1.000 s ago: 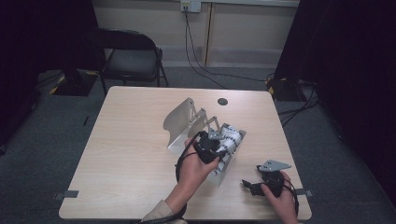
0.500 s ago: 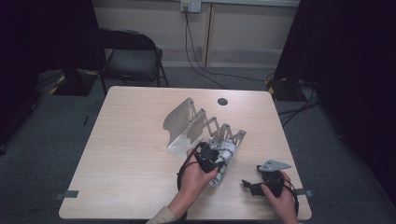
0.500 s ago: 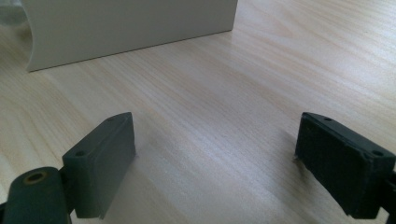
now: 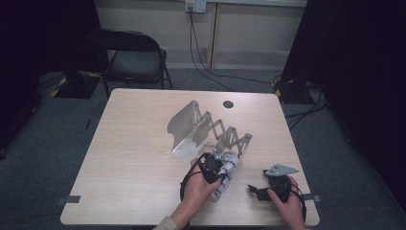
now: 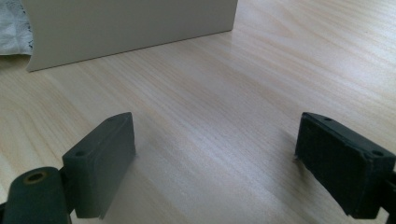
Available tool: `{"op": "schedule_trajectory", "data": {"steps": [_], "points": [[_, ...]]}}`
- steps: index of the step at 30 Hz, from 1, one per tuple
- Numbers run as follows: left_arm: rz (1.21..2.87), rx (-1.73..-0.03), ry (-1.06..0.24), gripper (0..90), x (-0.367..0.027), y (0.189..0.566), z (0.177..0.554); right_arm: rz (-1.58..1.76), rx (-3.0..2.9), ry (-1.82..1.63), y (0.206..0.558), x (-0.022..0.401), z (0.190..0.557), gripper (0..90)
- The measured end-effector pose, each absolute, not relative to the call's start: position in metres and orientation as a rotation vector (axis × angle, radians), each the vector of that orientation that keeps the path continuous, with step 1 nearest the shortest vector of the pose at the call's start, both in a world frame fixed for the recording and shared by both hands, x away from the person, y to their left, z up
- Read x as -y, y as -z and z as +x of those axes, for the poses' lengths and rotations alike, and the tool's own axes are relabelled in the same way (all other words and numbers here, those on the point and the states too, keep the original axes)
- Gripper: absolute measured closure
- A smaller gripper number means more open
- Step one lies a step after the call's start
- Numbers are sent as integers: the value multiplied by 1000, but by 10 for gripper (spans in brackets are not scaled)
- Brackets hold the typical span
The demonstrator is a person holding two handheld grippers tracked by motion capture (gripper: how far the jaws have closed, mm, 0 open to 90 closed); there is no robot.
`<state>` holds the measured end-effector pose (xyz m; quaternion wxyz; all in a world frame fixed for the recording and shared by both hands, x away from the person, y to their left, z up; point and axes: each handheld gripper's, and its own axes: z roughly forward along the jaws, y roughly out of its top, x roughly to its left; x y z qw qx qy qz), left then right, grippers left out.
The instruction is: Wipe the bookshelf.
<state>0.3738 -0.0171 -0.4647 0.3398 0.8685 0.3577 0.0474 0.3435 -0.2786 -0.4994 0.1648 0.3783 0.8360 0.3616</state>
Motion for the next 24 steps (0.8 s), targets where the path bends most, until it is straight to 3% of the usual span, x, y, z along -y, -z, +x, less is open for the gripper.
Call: {"op": "schedule_trajectory", "data": {"steps": [13, 24], "points": [[2093, -822, -261, 761, 10, 386, 374, 1078, -2382, -1030, 499, 279, 343, 113], [2170, -858, -224, 759, 17, 417, 379, 1078, -2382, -1030, 499, 279, 344, 113]]}}
